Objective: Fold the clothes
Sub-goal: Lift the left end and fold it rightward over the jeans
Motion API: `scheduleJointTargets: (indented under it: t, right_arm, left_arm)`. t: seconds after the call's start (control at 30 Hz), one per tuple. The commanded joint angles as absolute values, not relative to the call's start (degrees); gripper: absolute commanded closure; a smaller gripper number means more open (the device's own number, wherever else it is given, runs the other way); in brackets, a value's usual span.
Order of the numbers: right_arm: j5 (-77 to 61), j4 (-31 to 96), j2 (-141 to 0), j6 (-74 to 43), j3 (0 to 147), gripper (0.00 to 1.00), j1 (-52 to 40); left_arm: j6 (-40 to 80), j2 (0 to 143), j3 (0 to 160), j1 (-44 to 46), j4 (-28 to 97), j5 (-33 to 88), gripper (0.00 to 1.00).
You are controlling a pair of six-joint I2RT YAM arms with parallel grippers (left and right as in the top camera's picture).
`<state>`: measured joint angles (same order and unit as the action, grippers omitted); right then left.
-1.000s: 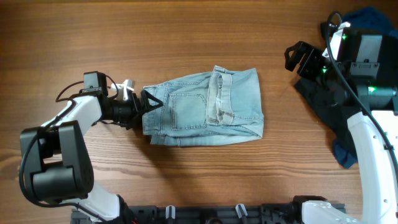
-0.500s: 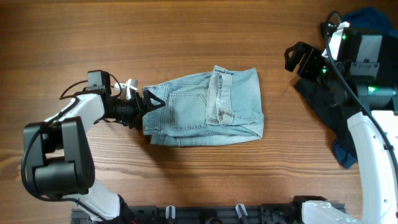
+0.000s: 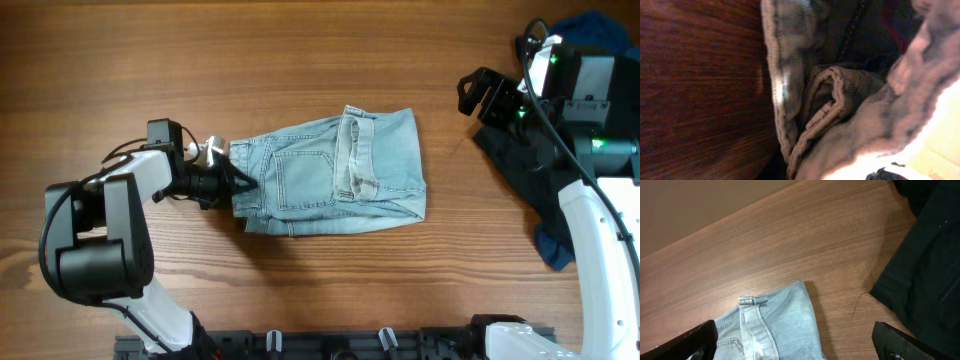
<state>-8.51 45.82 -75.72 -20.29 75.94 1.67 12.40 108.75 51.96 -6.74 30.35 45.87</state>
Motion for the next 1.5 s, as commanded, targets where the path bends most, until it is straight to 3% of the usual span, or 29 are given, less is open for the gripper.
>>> scheduleJointTargets:
  t: [0.0,0.23,0.67,1.03,1.47]
  right_arm:
    - [-9.0,45.7,-75.2,-19.5,77.4,0.00,1.8]
    - [-9.0,45.7,-75.2,-19.5,77.4,0.00,1.8]
    - [-9.0,45.8,-75.2,-18.1,77.4,0.00,1.8]
    - [-9.0,45.9,-75.2,-18.0,77.4,0.00,1.8]
    - [-9.0,46.2,-75.2,-18.0,77.4,0.00,1.8]
  left_arm:
    - [15.7,110.6,50.6,-6.3,30.9,36.3,0.96]
    - [15.7,110.6,50.9,-8.9,33.0,35.8,0.96]
    - [12.2,109.8,60.9,-17.9,49.7,21.6,0.96]
    - [14.9,109.5,78.3,-17.7,64.2,10.5,0.96]
    - [15.5,109.5,95.4,-11.9,74.8,10.4,0.96]
